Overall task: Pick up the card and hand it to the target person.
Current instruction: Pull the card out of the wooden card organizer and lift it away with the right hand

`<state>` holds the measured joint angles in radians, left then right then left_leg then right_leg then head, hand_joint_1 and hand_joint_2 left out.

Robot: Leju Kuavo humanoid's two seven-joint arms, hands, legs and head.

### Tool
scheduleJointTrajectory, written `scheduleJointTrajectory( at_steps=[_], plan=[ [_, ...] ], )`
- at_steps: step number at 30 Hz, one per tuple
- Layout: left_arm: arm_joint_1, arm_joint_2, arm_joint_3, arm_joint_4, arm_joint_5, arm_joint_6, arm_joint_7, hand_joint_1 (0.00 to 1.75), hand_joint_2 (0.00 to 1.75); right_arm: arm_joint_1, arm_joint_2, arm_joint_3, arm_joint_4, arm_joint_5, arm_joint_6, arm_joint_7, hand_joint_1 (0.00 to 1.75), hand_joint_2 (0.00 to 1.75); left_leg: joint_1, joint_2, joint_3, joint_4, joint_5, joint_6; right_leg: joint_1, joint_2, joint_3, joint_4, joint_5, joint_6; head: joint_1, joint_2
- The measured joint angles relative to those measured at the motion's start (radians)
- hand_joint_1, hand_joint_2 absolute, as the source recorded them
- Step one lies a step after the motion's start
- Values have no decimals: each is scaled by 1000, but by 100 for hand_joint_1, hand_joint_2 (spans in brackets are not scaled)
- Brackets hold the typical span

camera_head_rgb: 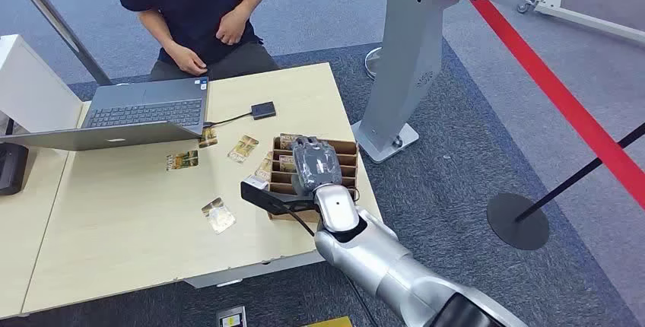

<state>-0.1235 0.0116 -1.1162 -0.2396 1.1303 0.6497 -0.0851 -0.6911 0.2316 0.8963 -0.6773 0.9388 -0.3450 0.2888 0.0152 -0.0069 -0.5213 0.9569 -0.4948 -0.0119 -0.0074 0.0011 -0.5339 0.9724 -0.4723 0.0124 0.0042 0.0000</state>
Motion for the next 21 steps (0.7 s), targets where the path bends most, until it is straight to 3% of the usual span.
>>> scheduleJointTrajectory(
  at_steps=[21],
  plan=[
    [0,0,-2,0,-26,-5,-2,0,0,2,5,13,42,15,23,27,57,175,0,0,0,0,0,0,0,0,0,0,0,0,0,0]
  ],
)
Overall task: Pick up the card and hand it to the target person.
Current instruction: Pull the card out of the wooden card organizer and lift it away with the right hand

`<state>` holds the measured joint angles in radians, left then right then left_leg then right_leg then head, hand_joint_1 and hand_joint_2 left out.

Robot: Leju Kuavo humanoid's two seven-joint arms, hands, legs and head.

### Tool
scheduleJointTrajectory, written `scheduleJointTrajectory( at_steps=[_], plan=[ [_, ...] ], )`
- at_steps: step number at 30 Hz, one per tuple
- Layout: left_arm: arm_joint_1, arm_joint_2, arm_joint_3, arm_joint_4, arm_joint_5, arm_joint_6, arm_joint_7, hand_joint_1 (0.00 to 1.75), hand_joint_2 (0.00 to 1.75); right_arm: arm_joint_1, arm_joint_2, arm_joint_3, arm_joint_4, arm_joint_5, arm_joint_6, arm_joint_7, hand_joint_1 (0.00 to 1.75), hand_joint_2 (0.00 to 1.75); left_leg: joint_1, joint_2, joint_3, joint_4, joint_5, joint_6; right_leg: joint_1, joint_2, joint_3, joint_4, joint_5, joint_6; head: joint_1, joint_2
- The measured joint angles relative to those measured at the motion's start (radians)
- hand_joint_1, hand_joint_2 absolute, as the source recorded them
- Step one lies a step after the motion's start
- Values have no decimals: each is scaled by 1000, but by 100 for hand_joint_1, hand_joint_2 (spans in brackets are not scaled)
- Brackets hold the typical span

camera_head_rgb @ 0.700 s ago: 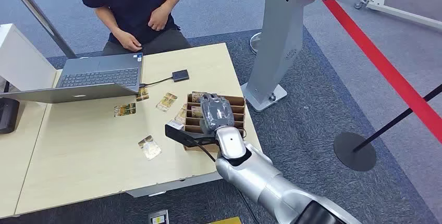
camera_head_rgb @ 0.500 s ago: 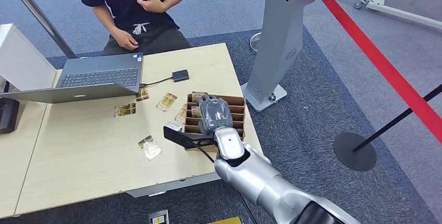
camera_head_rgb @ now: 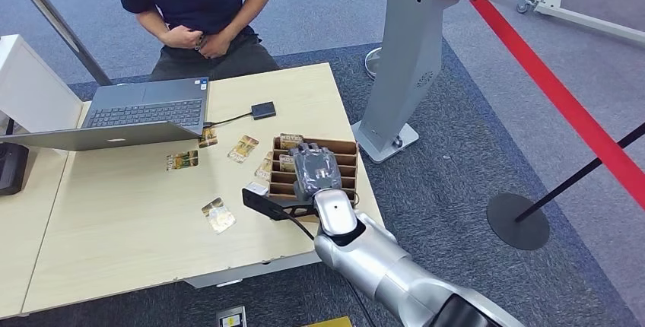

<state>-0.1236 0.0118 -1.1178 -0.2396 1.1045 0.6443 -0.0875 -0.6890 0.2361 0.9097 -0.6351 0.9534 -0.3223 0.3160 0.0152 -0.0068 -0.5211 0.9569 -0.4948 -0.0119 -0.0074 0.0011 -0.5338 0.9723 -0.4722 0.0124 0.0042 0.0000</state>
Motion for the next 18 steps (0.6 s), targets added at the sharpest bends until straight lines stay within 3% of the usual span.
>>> scheduleJointTrajectory(
  at_steps=[6,18],
  plan=[
    [0,0,-2,0,-9,-2,2,0,0,-7,-3,0,6,0,5,11,52,175,0,0,0,0,0,0,0,0,0,0,0,0,0,0],
    [0,0,-2,0,-4,2,4,0,0,-12,-4,-2,6,14,14,13,61,175,0,0,0,0,0,0,0,0,0,0,0,0,0,0]
  ],
)
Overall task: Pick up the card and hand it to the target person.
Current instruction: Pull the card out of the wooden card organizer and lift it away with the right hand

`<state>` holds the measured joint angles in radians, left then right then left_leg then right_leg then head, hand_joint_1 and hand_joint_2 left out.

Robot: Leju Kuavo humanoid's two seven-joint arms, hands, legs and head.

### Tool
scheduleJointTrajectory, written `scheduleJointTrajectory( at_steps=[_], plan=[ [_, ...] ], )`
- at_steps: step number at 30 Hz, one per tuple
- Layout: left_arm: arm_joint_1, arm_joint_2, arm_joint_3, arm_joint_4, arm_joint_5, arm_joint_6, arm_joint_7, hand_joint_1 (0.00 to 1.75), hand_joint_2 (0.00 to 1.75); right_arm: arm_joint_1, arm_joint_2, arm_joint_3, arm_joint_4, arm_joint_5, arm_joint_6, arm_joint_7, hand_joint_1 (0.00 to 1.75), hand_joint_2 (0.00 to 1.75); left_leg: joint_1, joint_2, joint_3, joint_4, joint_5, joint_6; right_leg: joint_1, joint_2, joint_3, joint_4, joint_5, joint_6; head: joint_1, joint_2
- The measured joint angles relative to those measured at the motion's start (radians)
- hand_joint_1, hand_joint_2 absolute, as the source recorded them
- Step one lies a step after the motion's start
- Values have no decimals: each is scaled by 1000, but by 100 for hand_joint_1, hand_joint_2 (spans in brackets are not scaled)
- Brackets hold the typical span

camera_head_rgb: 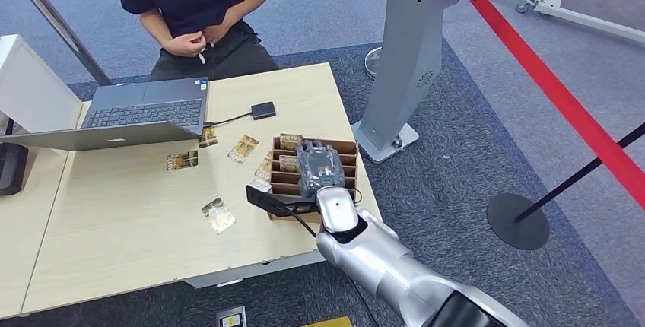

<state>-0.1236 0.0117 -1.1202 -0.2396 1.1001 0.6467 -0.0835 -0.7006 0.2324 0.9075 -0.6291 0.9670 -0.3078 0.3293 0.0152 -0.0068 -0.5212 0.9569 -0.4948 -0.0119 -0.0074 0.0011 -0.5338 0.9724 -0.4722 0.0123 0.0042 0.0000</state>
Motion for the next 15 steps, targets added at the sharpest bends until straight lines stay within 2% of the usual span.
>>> scheduleJointTrajectory(
  at_steps=[15],
  plan=[
    [0,0,0,0,2,8,3,0,0,0,8,0,0,-4,-1,-10,68,175,0,0,0,0,0,0,0,0,0,0,0,0,0,0]
  ],
)
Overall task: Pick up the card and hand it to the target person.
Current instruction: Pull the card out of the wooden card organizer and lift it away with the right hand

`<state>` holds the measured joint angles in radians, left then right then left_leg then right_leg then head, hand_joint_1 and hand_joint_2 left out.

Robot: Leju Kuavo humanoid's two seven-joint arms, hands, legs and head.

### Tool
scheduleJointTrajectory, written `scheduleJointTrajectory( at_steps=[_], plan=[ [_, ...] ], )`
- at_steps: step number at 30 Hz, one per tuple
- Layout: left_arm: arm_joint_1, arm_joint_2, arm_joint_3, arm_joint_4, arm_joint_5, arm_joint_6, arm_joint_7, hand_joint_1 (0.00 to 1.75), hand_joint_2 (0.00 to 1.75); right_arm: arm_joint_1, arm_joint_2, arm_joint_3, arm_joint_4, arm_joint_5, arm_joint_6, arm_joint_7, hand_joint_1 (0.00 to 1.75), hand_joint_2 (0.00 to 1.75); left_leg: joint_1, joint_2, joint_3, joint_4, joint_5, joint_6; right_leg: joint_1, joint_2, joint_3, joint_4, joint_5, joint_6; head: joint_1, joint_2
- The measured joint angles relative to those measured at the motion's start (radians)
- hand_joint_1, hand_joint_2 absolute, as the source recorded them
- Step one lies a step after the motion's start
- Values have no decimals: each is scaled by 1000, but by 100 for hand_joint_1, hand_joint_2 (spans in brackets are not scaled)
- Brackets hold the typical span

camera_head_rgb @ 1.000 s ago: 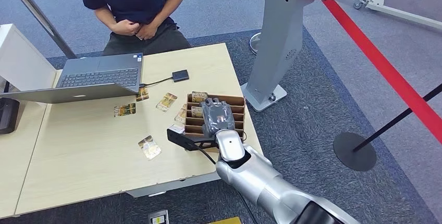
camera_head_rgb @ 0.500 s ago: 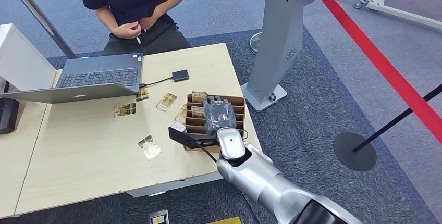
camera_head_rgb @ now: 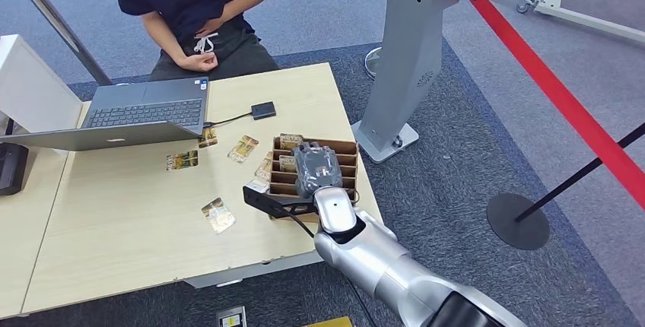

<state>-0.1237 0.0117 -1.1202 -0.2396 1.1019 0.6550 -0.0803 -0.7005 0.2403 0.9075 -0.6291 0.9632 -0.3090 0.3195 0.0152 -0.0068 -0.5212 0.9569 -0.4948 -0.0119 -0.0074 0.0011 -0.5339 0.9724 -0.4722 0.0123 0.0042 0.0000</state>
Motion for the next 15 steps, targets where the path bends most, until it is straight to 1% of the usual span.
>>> scheduleJointTrajectory(
  at_steps=[3,6,8,10,15],
  plan=[
    [0,0,0,0,2,1,0,0,0,0,3,0,0,0,0,-4,71,175,0,0,0,0,0,0,0,0,0,0,0,0,0,0],
    [0,0,0,0,3,2,1,0,0,0,6,1,0,0,-1,-8,85,175,0,0,0,0,0,0,0,0,0,0,0,0,0,0],
    [0,0,0,0,3,2,1,0,0,0,7,1,0,0,-2,-8,114,175,0,0,0,0,0,0,0,0,0,0,0,0,0,0],
    [0,0,0,0,4,2,1,0,0,0,8,2,0,0,-2,-9,138,175,0,0,0,0,0,0,0,0,0,0,0,0,0,0],
    [0,0,0,0,4,2,1,0,0,0,10,2,0,0,-5,-9,143,175,0,0,0,0,0,0,0,0,0,0,0,0,0,0]
  ],
)
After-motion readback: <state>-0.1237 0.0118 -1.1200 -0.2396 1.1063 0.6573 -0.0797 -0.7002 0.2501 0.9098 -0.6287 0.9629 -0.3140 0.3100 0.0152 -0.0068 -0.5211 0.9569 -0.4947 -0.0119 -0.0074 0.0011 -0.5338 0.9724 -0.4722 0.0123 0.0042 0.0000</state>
